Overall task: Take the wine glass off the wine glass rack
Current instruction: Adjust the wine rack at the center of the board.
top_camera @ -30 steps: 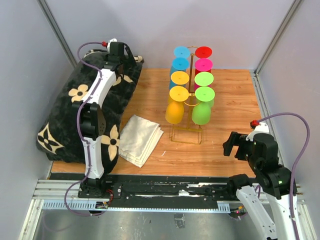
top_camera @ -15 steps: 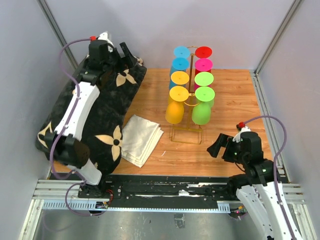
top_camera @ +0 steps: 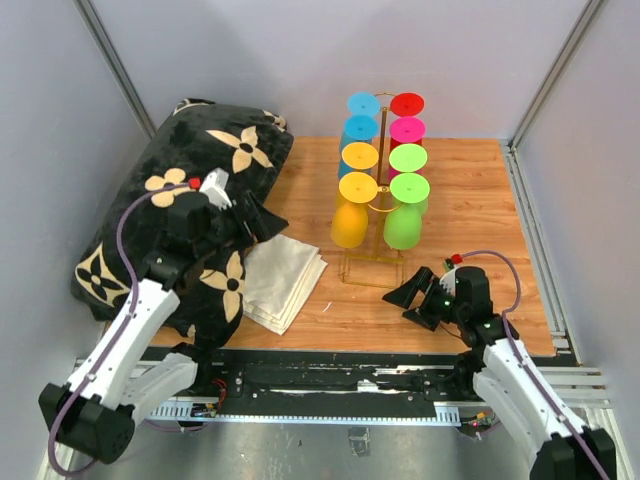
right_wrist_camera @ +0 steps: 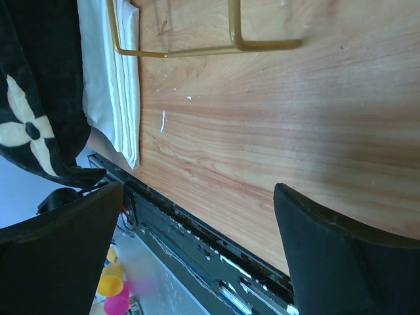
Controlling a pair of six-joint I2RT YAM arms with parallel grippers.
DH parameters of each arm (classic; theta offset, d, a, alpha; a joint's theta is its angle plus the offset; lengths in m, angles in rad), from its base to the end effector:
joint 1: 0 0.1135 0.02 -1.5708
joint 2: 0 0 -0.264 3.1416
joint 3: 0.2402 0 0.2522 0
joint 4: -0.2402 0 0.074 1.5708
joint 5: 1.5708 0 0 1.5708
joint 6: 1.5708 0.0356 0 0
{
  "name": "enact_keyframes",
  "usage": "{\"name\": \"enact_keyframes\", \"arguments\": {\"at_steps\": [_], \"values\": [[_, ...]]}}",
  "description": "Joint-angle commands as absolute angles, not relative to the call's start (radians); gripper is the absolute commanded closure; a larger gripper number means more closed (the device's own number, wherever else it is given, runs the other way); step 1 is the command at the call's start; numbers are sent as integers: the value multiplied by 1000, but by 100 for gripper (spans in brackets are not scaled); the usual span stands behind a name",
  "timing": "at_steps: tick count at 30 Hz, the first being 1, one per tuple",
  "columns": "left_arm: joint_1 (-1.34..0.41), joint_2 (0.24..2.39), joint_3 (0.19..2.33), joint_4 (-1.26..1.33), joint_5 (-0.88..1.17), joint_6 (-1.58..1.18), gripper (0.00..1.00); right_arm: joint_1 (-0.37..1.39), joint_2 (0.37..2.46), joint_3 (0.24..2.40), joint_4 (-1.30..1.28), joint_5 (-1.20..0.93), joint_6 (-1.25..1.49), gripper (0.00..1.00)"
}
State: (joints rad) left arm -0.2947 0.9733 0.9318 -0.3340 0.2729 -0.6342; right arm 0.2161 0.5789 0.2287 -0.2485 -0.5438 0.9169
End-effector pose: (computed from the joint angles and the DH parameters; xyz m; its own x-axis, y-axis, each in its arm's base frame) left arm 0.2072 -0.0729 0.3418 -0.5906 -0.4170 -0.6909 0.2107 0.7467 -0.6309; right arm 0.1289 0.0471 0.1714 -0.8118 0.5172 -0.2710 0.0714 0.5486 0.8330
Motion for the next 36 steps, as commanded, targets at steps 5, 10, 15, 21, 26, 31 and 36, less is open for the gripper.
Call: {"name": "enact_keyframes", "arguments": {"at_steps": [5, 10, 15, 21, 26, 31, 36], "values": [[-398, 708, 757, -314, 342, -775, 3, 198, 831, 211, 161, -609, 991, 2], [-420, 633, 703, -329, 381, -788, 3, 197, 1054, 251, 305, -649, 974, 2], [-432, 644, 662, -272, 488, -803, 3, 194, 1234, 314, 422, -681, 972, 2], [-455, 656, 653, -251, 530, -798, 3, 182, 1409, 373, 544, -706, 963, 1], [-502, 692, 652, -249, 546, -784, 3, 173, 1544, 438, 650, -750, 959, 1], [-596, 735, 647, -238, 478, -786, 4, 172, 1699, 520, 721, -833, 940, 1], [-691, 780, 636, -198, 378, -802, 5, 169, 1790, 577, 770, -871, 935, 1]]}}
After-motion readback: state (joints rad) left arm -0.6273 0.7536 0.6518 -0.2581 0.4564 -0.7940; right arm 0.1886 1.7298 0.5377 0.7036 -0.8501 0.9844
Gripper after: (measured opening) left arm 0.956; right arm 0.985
